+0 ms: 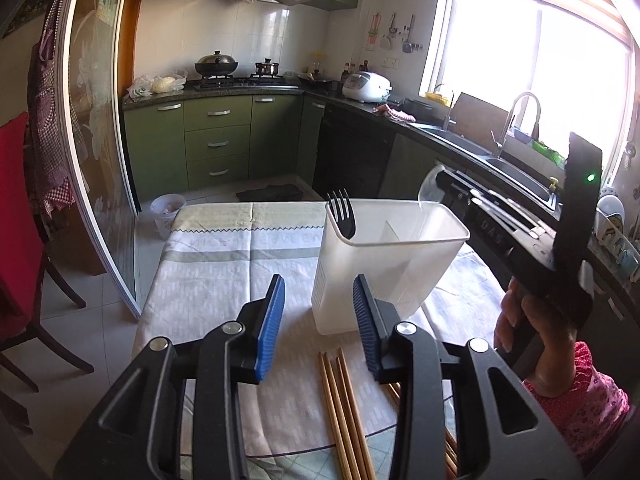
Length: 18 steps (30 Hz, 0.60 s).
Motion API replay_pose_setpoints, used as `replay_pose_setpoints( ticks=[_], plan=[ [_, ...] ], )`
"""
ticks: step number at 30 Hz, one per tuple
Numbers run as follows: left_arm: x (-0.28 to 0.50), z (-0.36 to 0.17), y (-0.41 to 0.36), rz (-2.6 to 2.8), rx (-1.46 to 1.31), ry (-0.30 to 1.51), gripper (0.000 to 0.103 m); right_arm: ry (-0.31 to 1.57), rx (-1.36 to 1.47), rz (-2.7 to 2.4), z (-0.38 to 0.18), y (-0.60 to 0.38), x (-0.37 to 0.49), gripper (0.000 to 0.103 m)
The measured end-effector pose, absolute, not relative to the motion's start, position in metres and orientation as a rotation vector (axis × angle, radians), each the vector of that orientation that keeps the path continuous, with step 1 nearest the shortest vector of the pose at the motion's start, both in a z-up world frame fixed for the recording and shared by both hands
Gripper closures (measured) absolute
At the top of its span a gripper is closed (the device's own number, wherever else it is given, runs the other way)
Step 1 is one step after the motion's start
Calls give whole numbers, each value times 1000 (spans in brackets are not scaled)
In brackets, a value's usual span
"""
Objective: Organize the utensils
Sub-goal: 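Lower the clear spoon into the white holder and open the right tool, then close the left tool on one wooden chopstick from the pile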
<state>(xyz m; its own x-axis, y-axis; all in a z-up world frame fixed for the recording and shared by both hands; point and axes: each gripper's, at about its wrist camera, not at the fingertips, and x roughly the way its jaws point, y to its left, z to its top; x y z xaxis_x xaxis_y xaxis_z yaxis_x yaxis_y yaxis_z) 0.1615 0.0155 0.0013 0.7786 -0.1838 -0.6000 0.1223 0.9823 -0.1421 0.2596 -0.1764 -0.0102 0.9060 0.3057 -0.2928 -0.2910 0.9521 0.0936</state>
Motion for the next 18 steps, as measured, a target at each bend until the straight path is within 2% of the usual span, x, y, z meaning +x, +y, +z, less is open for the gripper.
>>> replay_pose_setpoints(
  ticks=[2,4,9,11,14,16,18],
  plan=[
    [162,-3,12,-176,-94,706,63,300,58,317,-3,-183,248,78],
    [163,-11,9,-175,-98,766,58,311,67,324,1,-192,233,78],
    [174,-43,6,-172,-107,974,58,356,107,341,-4,-224,187,75],
    [179,-61,4,-182,-114,1071,58,381,126,340,-13,-240,169,67],
    [188,-85,0,-179,-112,1183,59,420,143,321,-30,-259,148,67],
    [194,-100,-2,-169,-99,1230,69,445,157,310,-43,-271,137,67],
    [198,-110,-5,-163,-100,1271,72,473,178,308,-53,-280,131,67]
  ],
)
